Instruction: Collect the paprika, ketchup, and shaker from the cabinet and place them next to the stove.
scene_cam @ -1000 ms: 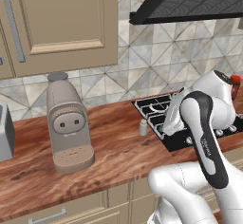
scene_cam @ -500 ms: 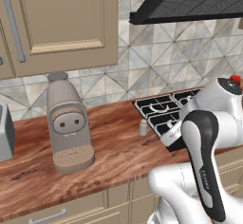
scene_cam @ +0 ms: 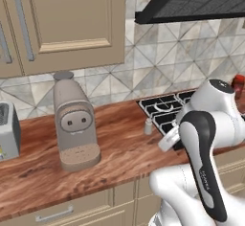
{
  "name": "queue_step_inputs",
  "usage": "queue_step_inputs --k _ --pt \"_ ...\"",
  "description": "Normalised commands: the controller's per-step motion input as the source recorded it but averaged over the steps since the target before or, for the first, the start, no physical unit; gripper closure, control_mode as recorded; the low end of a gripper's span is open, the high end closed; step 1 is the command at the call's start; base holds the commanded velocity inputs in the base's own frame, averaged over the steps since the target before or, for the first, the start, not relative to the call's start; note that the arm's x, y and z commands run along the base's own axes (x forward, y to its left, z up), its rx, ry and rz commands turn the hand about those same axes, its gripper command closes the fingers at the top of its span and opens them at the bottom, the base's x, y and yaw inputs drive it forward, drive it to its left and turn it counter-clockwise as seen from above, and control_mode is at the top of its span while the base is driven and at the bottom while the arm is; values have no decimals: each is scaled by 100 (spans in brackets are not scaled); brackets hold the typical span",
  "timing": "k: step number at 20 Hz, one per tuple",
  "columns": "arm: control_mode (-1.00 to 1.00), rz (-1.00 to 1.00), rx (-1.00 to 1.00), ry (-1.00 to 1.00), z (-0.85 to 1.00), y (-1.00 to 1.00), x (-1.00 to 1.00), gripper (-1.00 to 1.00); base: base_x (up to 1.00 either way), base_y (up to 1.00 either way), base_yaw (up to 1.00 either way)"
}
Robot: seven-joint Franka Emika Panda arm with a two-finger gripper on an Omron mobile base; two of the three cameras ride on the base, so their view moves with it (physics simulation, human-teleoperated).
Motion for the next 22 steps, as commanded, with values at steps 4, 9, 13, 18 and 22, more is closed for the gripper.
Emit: queue_step_inputs --k 4,9,13,18,22 --pt "100 0 0 0 0 0 0 -100 -54 59 14" --pt "100 0 0 0 0 0 0 -100 -71 54 28" --pt "100 0 0 0 0 0 0 -100 -63 41 35" --pt "100 0 0 0 0 0 0 -100 -52 44 43" --pt "100 0 0 0 0 0 0 -100 -23 62 50"
